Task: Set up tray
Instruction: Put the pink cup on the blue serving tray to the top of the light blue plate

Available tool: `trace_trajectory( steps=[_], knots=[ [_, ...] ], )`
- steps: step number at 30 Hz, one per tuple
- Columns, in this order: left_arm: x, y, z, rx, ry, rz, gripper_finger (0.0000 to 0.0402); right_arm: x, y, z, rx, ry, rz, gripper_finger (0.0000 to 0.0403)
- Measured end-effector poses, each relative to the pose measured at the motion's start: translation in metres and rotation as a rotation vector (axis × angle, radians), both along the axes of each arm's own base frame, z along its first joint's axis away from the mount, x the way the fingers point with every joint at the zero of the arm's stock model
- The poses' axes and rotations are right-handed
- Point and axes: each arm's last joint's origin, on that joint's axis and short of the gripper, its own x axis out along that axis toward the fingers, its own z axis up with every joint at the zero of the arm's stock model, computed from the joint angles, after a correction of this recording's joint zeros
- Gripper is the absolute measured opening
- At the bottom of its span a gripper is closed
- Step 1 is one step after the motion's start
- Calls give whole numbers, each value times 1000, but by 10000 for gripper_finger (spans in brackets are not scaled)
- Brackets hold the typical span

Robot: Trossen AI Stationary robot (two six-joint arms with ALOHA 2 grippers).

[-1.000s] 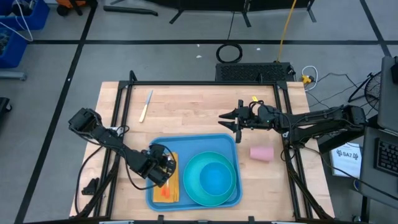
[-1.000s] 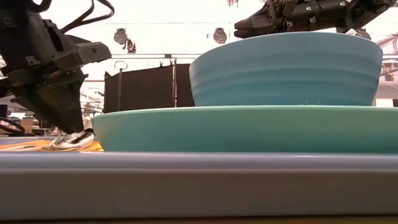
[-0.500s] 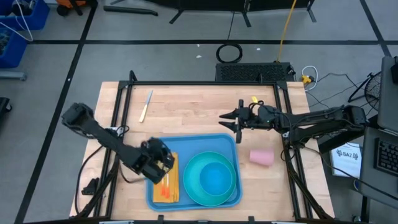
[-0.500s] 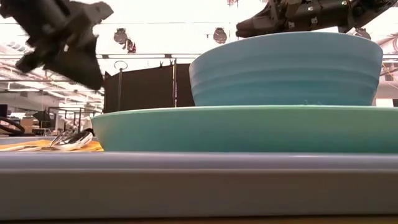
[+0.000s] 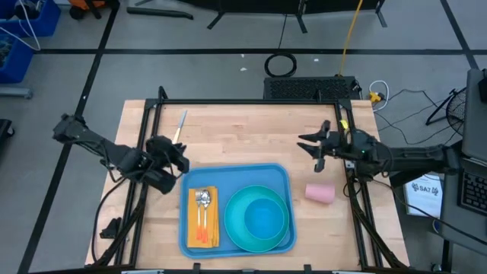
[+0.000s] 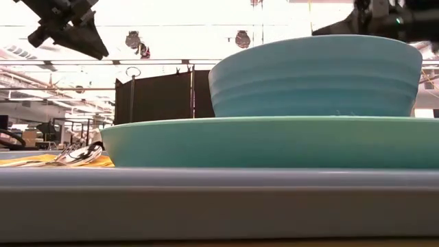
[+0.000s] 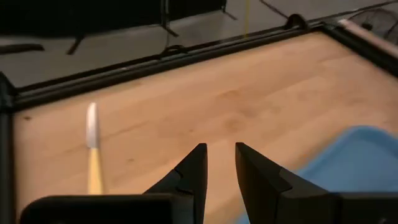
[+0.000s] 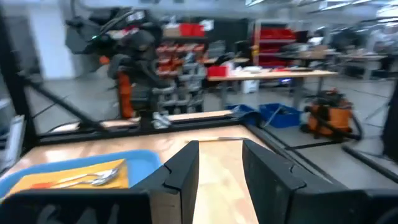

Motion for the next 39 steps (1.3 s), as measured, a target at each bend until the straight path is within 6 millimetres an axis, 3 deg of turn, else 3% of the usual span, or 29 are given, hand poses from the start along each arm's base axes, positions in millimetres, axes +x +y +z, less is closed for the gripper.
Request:
trace_trajectory(
  steps=[4,7,12,16,20,24,29,34,39],
  knots=[
    [-4,12,-1,8,27,32,86,-16,0,-19,34,-34,-37,114],
    [-2,19,-1,-5,55,54,86,-21,1,-26,177,-18,-19,114],
    [1,27,-3,-7,107,76,86,-29,5,-37,532,299,-60,103],
    [4,33,-4,15,140,101,86,-39,12,-30,797,541,-85,81],
    [4,40,-5,6,179,116,86,-45,20,-15,1030,672,-88,59],
    [4,43,-5,45,201,127,86,-55,28,-17,1236,823,-155,40],
    [2,45,-13,123,213,146,86,-57,33,-17,1334,855,-180,26],
    [-6,46,-38,136,245,189,86,-59,36,-9,1392,866,-228,4],
    [-15,48,-62,106,207,256,86,-45,43,17,1384,1022,-304,0]
  ],
)
